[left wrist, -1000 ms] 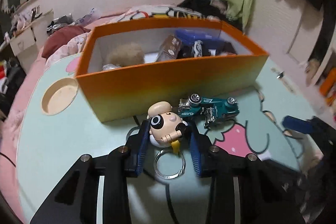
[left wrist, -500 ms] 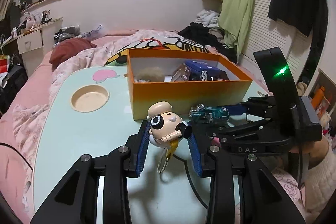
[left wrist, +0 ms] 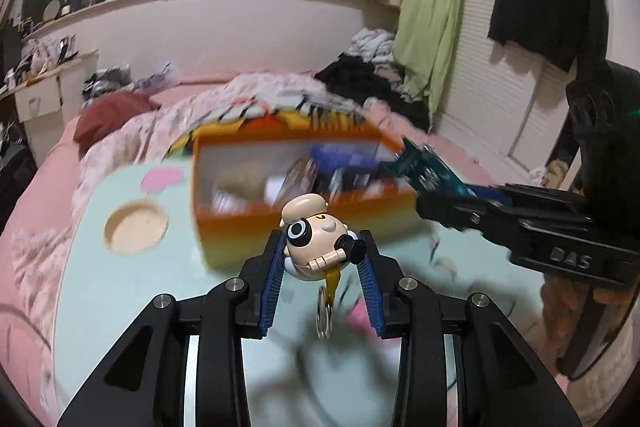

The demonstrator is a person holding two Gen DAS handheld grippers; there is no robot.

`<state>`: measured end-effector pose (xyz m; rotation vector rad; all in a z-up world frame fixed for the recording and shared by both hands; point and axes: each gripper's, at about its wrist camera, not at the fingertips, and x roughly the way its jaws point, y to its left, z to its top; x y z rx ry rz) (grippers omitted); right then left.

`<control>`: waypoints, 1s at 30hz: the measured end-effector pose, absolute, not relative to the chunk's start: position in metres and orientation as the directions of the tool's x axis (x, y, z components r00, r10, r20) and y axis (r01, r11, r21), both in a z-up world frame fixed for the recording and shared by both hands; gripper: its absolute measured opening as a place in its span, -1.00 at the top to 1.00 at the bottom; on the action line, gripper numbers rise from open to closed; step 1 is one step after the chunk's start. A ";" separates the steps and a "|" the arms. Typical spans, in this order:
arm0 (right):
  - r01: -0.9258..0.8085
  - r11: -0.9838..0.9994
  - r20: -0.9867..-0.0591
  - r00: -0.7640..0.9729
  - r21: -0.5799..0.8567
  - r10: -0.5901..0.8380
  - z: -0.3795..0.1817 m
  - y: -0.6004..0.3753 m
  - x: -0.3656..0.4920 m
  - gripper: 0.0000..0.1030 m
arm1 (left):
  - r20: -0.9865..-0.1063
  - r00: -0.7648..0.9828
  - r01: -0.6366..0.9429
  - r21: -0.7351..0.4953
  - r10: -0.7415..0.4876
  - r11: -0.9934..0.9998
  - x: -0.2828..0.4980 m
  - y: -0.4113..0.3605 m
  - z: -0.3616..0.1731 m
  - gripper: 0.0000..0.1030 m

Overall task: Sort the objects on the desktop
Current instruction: 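Drop duck keychain into orange box with left while right drops green car in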

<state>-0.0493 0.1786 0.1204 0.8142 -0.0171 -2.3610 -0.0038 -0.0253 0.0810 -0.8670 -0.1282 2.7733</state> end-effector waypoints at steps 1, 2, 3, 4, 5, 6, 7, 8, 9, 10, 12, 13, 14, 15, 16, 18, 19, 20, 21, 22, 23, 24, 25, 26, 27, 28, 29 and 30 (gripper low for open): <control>0.540 -0.816 -0.547 -0.627 0.206 -0.554 0.127 0.177 -0.059 0.57 | -0.548 -0.799 -0.193 -0.156 0.248 -0.969 -0.014 -0.022 0.089 0.28; 0.521 -0.829 -0.547 -0.641 0.205 -0.538 0.131 0.175 -0.070 0.57 | -0.546 -0.802 -0.182 -0.160 0.241 -0.970 -0.029 -0.019 0.098 0.28; 0.497 -0.845 -0.552 -0.656 0.197 -0.514 0.133 0.171 -0.081 0.57 | -0.546 -0.806 -0.170 -0.158 0.230 -0.973 -0.038 -0.016 0.101 0.28; 0.466 -0.866 -0.560 -0.674 0.184 -0.482 0.130 0.167 -0.097 0.56 | -0.550 -0.808 -0.150 -0.152 0.209 -0.977 -0.056 -0.014 0.103 0.28; 0.443 -0.880 -0.571 -0.683 0.171 -0.455 0.125 0.163 -0.108 0.56 | -0.561 -0.802 -0.143 -0.150 0.204 -0.978 -0.068 -0.013 0.100 0.28; 0.418 -0.895 -0.595 -0.684 0.154 -0.422 0.116 0.160 -0.119 0.53 | -0.590 -0.784 -0.133 -0.144 0.193 -0.981 -0.086 -0.012 0.092 0.16; 0.384 -0.914 -0.639 -0.672 0.131 -0.374 0.102 0.156 -0.131 0.40 | -0.624 -0.763 -0.112 -0.129 0.169 -0.985 -0.096 -0.011 0.083 0.08; 0.359 -0.927 -0.679 -0.653 0.112 -0.335 0.091 0.154 -0.139 0.32 | -0.676 -0.729 -0.051 -0.094 0.102 -0.994 -0.107 -0.012 0.069 -0.07; 0.349 -0.931 -0.715 -0.624 0.106 -0.315 0.080 0.153 -0.144 0.19 | -0.711 -0.701 -0.016 -0.069 0.060 -0.997 -0.113 -0.014 0.056 -0.20; 0.360 -0.931 -0.678 -0.669 0.064 -0.305 0.080 0.153 -0.137 0.16 | -0.694 -0.719 -0.010 -0.039 0.034 -0.999 -0.111 -0.013 0.053 -0.27; 0.350 -0.934 -0.661 -0.686 0.067 -0.304 0.078 0.159 -0.125 0.04 | -0.635 -0.771 -0.030 -0.031 0.043 -0.999 -0.098 -0.013 0.051 -0.39; 0.354 -0.933 -0.672 -0.675 0.069 -0.305 0.080 0.159 -0.122 0.04 | -0.638 -0.768 -0.037 -0.032 0.049 -0.999 -0.096 -0.013 0.052 -0.39; 0.358 -0.931 -0.681 -0.666 0.067 -0.305 0.082 0.160 -0.120 0.04 | -0.645 -0.762 -0.041 -0.036 0.054 -0.999 -0.094 -0.012 0.052 -0.40; 0.361 -0.930 -0.684 -0.662 0.069 -0.307 0.082 0.161 -0.118 0.04 | -0.650 -0.758 -0.043 -0.033 0.054 -0.999 -0.092 -0.011 0.053 -0.40; 0.366 -0.928 -0.683 -0.661 0.069 -0.311 0.083 0.162 -0.114 0.04 | -0.649 -0.758 -0.046 -0.033 0.056 -0.998 -0.091 -0.011 0.054 -0.40; 0.369 -0.927 -0.676 -0.667 0.067 -0.314 0.083 0.164 -0.112 0.04 | -0.639 -0.767 -0.052 -0.031 0.059 -0.998 -0.084 -0.010 0.053 -0.40; 0.369 -0.927 -0.673 -0.670 0.066 -0.315 0.083 0.165 -0.107 0.04 | -0.637 -0.769 -0.053 -0.031 0.061 -0.998 -0.084 -0.011 0.054 -0.40; 0.368 -0.928 -0.674 -0.669 0.065 -0.313 0.084 0.166 -0.101 0.04 | -0.634 -0.771 -0.056 -0.031 0.063 -0.998 -0.080 -0.012 0.054 -0.40; 0.369 -0.927 -0.677 -0.666 0.065 -0.312 0.077 0.166 -0.103 0.04 | -0.633 -0.772 -0.061 -0.032 0.068 -0.998 -0.077 -0.012 0.055 -0.40; 0.376 -0.924 -0.679 -0.661 0.066 -0.318 0.072 0.163 -0.103 0.04 | -0.630 -0.773 -0.067 -0.032 0.072 -0.997 -0.075 -0.013 0.054 -0.40; 0.382 -0.922 -0.679 -0.659 0.068 -0.323 0.070 0.162 -0.102 0.04 | -0.625 -0.776 -0.074 -0.033 0.078 -0.997 -0.070 -0.013 0.054 -0.41; 0.387 -0.919 -0.678 -0.657 0.070 -0.328 0.068 0.162 -0.100 0.03 | -0.621 -0.780 -0.080 -0.033 0.084 -0.996 -0.067 -0.013 0.053 -0.41; 0.392 -0.917 -0.677 -0.656 0.071 -0.332 0.067 0.162 -0.097 0.03 | -0.615 -0.784 -0.084 -0.035 0.088 -0.996 -0.064 -0.014 0.053 -0.41; 0.392 -0.917 -0.675 -0.657 0.074 -0.336 0.067 0.161 -0.094 0.03 | -0.605 -0.791 -0.082 -0.042 0.091 -0.996 -0.060 -0.015 0.054 -0.41; 0.393 -0.915 -0.662 -0.663 0.089 -0.349 0.069 0.163 -0.088 0.03 | -0.581 -0.808 -0.079 -0.061 0.099 -0.995 -0.053 -0.017 0.056 -0.41; 0.396 -0.912 -0.645 -0.671 0.106 -0.366 0.070 0.165 -0.083 0.03 | -0.548 -0.829 -0.079 -0.087 0.114 -0.993 -0.044 -0.020 0.059 -0.41; 0.393 -0.912 -0.618 -0.689 0.120 -0.378 0.074 0.168 -0.074 0.03 | -0.510 -0.850 -0.083 -0.115 0.130 -0.990 -0.032 -0.024 0.064 -0.41; 0.384 -0.915 -0.586 -0.716 0.123 -0.379 0.079 0.172 -0.064 0.00 | -0.484 -0.864 -0.085 -0.130 0.138 -0.988 -0.021 -0.028 0.069 -0.41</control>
